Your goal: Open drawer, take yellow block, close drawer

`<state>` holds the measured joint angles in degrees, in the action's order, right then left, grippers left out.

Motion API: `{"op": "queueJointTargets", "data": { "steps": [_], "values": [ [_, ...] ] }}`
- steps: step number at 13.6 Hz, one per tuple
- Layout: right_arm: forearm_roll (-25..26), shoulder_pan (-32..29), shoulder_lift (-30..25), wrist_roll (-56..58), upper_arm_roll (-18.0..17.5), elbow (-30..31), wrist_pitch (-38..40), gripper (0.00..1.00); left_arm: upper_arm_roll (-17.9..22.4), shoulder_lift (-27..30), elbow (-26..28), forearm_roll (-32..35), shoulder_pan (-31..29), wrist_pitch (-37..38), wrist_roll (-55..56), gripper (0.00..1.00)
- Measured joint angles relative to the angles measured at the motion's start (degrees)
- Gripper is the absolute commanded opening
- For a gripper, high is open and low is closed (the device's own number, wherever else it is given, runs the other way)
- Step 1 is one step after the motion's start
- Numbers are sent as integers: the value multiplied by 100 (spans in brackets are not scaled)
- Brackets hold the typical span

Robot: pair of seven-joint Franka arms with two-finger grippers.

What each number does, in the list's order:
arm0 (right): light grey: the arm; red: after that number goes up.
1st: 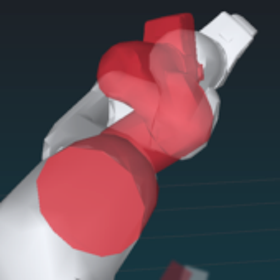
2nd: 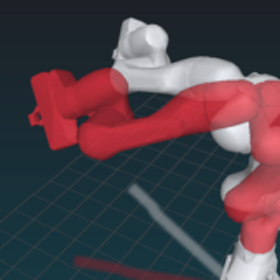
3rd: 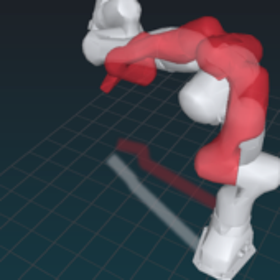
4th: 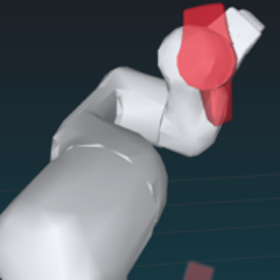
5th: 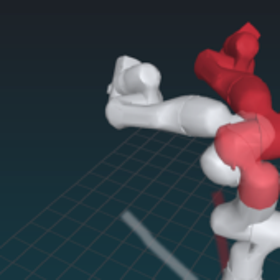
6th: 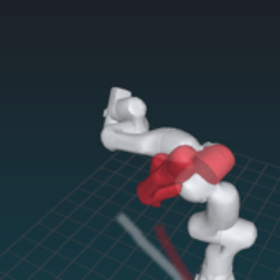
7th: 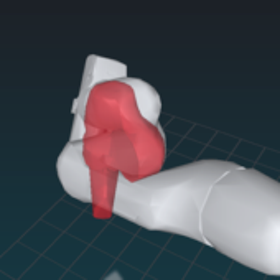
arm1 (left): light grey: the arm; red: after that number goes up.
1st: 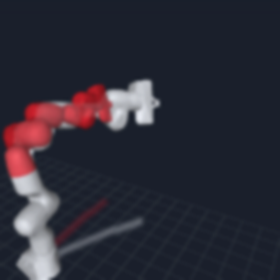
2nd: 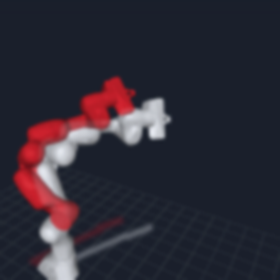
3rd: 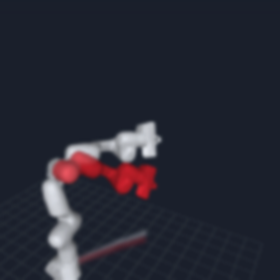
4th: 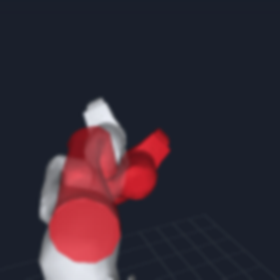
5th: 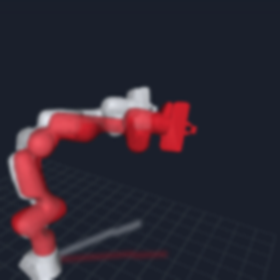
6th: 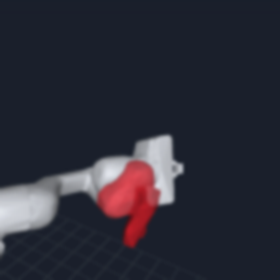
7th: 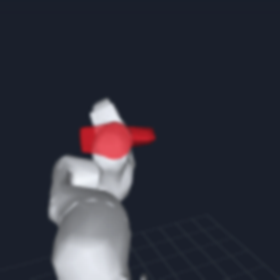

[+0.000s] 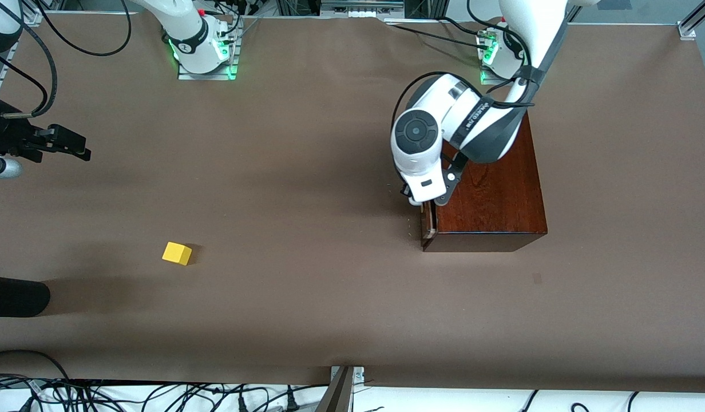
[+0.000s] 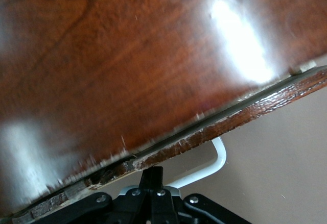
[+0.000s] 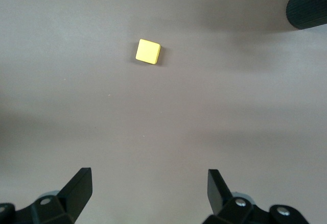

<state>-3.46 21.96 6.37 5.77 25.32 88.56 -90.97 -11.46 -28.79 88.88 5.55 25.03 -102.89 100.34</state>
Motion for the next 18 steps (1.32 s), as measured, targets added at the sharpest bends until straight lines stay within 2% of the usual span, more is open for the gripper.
{"op": "queueJointTargets", "data": {
  "steps": [3, 4, 5, 7, 8, 9, 11, 13, 16, 18],
  "values": [
    [0, -23, 0, 0, -40, 0, -3, 100, 0, 66, 75, 0, -72, -1, -93, 0],
    [0, -185, -1, 0, -241, 0, -2, 100, 0, 82, 69, 5, -77, -17, -94, 0],
    [1, -652, 0, 0, -778, 0, -2, 100, 0, 113, 59, 18, -82, -25, -98, 0],
    [3, -1935, -2, -3, -2153, 0, -3, 100, -20, 258, 33, 21, -100, -24, -134, 0],
    [6, -2321, -9, -26, -2561, -1, -4, 100, -109, 363, -27, 21, -111, -18, -171, 0],
    [8, -2469, -20, -96, -2720, -2, -4, 100, -250, 475, -123, 21, -111, -6, -174, 0],
    [15, -2506, -43, -238, -2794, -3, -4, 100, -447, 754, -258, 21, -109, 72, -217, 0],
    [25, -2507, -82, -333, -2812, -2, -3, 100, -449, 1032, -283, 23, -250, 233, -876, 0],
    [28, -2527, -105, -345, -2812, -2, -2, 100, -416, 1295, -290, -41, -922, 468, -2625, 0],
    [28, -2540, -105, -346, -2812, -2, -2, 100, -187, 1493, -292, -195, -1314, 661, -4037, 0]
  ]
}}
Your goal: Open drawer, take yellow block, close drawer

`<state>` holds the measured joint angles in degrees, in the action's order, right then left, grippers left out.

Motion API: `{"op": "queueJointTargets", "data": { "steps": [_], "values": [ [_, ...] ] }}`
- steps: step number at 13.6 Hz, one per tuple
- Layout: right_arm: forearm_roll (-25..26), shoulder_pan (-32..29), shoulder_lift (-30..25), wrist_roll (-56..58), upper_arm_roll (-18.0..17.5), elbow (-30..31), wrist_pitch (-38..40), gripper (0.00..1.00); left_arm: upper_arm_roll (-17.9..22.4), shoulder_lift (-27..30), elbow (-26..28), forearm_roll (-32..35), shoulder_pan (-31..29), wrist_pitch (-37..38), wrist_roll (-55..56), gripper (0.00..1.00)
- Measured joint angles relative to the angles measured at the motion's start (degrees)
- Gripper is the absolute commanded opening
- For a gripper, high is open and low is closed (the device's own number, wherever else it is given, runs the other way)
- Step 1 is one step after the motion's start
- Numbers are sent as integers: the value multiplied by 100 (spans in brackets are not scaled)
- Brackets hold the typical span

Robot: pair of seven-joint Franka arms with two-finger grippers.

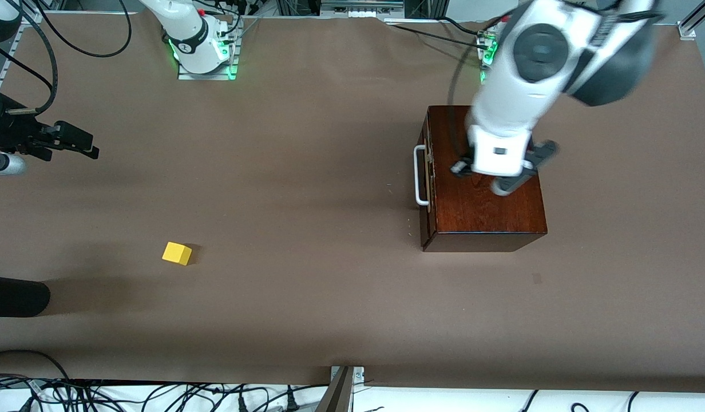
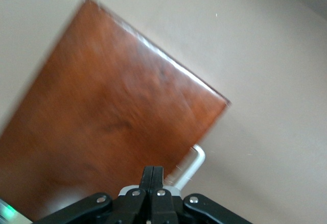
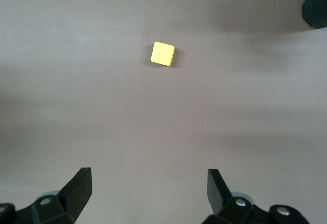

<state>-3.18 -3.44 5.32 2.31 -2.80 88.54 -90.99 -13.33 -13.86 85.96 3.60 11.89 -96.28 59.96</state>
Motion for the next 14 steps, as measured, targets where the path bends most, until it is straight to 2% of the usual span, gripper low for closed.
{"op": "queueJointTargets", "data": {
  "steps": [3, 6, 7, 8, 9, 10, 11, 12, 14],
  "values": [
    [0, -11, 0, -4, 0, 0, 0, 100, 533, 319, 23, -92, -151, 303, -1542, 0],
    [0, -14, 0, -5, 0, -1, 0, 100, 728, 654, 212, -95, -301, 399, -2739, 0],
    [0, -15, -1, -5, 0, -2, 0, 100, 836, 751, 272, -95, -326, 401, -3202, 4],
    [0, -15, -1, -5, 0, -2, 0, 100, 956, 831, 315, -95, -353, 403, -3689, 17],
    [0, -15, -1, -5, 1, -2, 0, 100, 1073, 893, 364, -95, -388, 404, -4167, 50],
    [0, -15, -1, -5, 1, -2, 1, 100, 1199, 945, 431, -95, -414, 406, -4566, 57],
    [0, -7, -1, -6, 15, -2, 1, 100, 1349, 976, 500, -95, -424, 406, -4915, 90],
    [0, 24, -1, -6, 66, -2, 2, 100, 1468, 989, 552, -95, -437, 406, -5239, 100],
    [0, 121, -1, -6, 218, -2, 2, 100, 1539, 1009, 589, -96, -444, 385, -5595, 100]
  ]
}}
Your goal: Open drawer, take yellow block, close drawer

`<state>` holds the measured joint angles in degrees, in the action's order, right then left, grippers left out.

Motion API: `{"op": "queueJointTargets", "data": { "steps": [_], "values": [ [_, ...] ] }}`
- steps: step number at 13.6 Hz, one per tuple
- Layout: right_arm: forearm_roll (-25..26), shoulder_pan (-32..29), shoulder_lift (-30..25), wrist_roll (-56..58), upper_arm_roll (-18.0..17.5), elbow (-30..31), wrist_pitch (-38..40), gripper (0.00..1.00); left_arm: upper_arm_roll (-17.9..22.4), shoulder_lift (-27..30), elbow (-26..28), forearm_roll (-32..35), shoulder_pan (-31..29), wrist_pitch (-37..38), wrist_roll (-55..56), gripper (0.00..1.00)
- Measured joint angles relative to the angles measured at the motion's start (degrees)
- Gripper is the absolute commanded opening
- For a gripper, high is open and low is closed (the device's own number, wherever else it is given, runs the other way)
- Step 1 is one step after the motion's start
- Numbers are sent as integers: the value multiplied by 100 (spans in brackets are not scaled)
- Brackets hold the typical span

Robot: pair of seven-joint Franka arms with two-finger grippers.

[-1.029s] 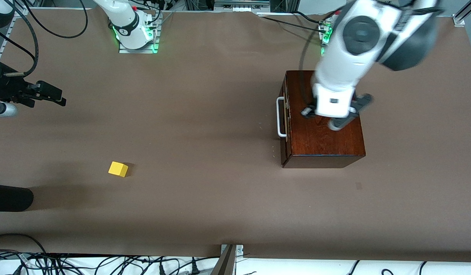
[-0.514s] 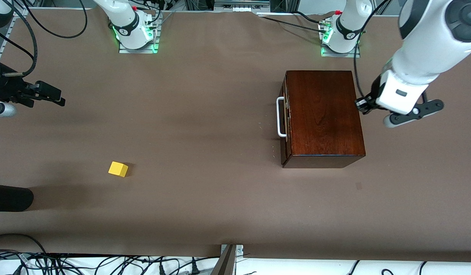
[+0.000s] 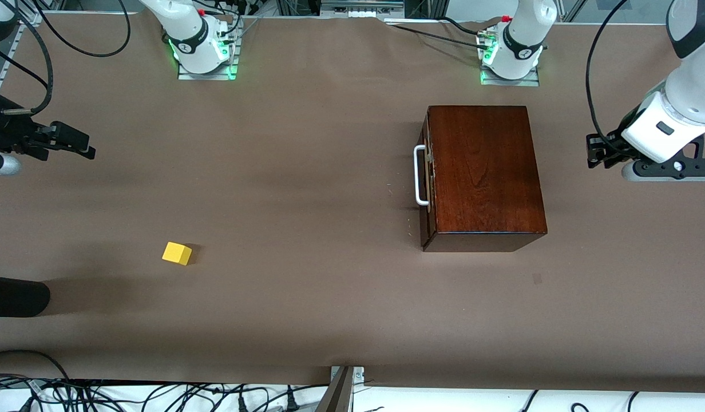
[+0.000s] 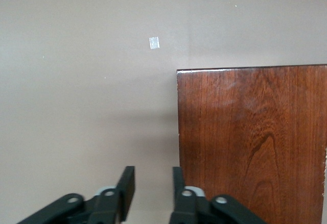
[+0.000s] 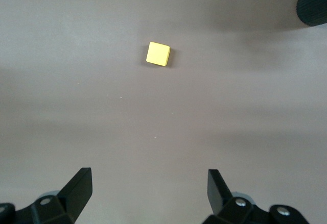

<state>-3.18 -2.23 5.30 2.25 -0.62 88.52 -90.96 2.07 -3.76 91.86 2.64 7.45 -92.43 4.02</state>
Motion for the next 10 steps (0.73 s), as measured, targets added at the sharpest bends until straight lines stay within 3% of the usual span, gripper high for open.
{"op": "queueJointTargets", "data": {
  "steps": [6, 10],
  "values": [
    [0, 402, 0, -1, 421, 0, 4, 100, 87, 256, 179, -2, 52, -118, -339, 100],
    [4, 422, 0, -2, 485, 0, 8, 100, 155, 258, 222, -3, 115, -133, -427, 100]
  ]
}}
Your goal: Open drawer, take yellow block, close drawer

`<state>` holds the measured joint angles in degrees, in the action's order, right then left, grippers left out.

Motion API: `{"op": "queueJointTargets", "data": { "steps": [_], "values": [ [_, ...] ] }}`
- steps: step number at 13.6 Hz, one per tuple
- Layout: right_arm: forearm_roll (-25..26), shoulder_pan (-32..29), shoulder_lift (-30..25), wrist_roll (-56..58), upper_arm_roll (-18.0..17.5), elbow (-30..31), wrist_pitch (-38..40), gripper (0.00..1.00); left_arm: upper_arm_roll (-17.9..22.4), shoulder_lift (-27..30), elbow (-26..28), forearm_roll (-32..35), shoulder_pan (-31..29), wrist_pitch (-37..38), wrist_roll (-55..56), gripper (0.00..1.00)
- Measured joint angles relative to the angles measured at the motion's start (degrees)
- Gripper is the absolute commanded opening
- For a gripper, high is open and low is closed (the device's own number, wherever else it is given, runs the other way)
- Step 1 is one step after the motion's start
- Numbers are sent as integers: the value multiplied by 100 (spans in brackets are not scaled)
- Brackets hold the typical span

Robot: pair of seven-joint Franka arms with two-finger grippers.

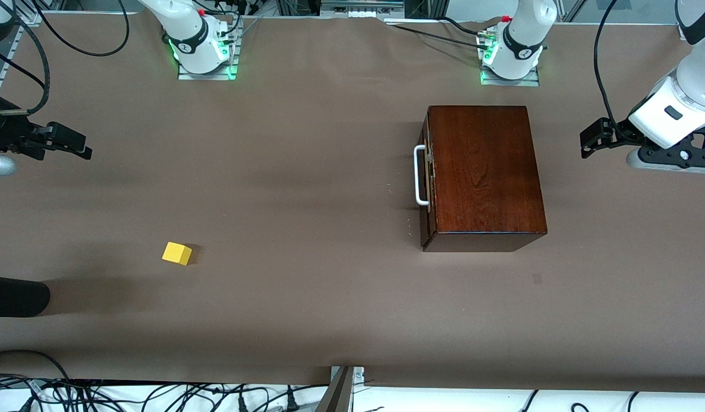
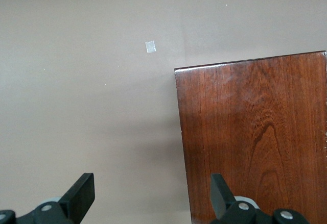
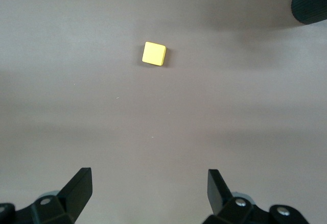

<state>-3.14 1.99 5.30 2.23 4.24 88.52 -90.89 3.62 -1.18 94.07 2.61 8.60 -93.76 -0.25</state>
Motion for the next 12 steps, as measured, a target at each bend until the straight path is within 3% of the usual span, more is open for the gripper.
{"op": "queueJointTargets", "data": {
  "steps": [12],
  "values": [
    [190, 3, 0, -1, 78, 0, 5, 100, 79, 1, -298, 0, -23, -3, -1, 100]
  ]
}}
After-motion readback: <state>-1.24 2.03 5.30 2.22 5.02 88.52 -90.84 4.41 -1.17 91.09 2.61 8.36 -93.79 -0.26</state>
